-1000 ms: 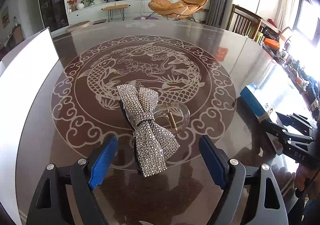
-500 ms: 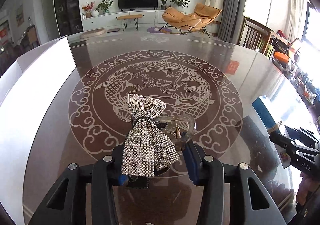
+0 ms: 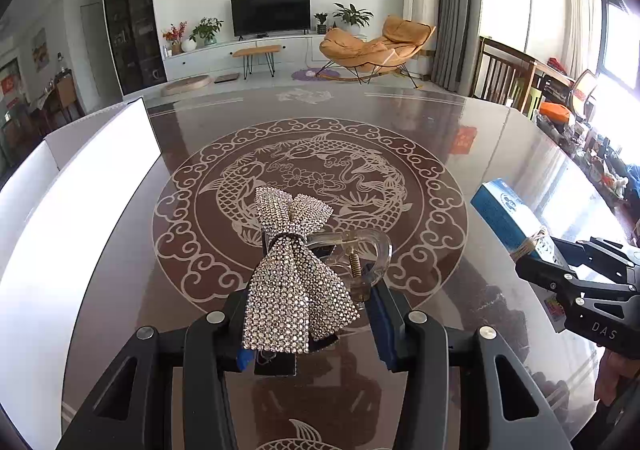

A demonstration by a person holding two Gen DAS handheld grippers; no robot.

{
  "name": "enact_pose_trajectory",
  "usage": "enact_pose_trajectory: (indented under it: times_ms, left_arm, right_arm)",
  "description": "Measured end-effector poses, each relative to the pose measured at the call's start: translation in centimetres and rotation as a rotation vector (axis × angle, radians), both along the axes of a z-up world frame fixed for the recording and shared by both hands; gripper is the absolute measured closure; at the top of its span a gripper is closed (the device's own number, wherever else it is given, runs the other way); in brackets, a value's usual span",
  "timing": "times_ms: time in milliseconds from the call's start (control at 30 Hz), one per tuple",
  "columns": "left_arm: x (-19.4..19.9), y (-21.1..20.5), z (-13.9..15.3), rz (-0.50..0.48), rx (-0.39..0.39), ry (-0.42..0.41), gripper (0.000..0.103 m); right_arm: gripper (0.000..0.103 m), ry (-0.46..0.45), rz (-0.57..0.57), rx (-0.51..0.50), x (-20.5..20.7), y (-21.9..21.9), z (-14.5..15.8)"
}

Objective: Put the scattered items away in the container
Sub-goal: 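Carry the bow clip and ointment box over the white cardboard box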

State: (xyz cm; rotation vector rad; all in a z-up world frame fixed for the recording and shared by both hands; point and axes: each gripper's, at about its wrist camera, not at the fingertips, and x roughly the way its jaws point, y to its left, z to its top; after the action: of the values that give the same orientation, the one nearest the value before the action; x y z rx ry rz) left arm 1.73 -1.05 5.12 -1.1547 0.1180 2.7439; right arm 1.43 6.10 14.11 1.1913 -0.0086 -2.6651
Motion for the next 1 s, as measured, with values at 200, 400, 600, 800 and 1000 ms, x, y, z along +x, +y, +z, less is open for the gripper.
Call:
enact_pose_trajectory:
  times_ms: [200, 400, 600, 800, 1000]
  left_arm:
    - [0.5, -0.5, -0.9, 0.0, 0.035, -0.039, 0.056]
    - [1.4, -1.5, -0.7, 0.003, 0.044, -0.049, 0.056]
    - [3.9, -7.8, 3.6, 0.064, 0.19, -0.039, 0.056]
    - [6.6, -19.9, 9.6, 0.24, 0.227, 0.049, 0.056]
    - [7.1, -32.6, 11.4, 0.47, 0.136, 0.06, 0.056]
  right_arm:
    - [0.061, -0.029, 0.042, 0.002, 0.0, -1.9, -0.9]
    - [0.061, -0.038, 0.094, -0.005, 0.2, -4.2, -1.1]
    - [0.061, -0.037, 0.196, -0.021, -0.6, -8.6, 0.5]
    - [0.061, 0.046, 0.405, -0.066, -2.4, -18.8, 5.8]
    - [0.061, 0.065, 0.634, -0.186, -3.9, -32.2, 10.9]
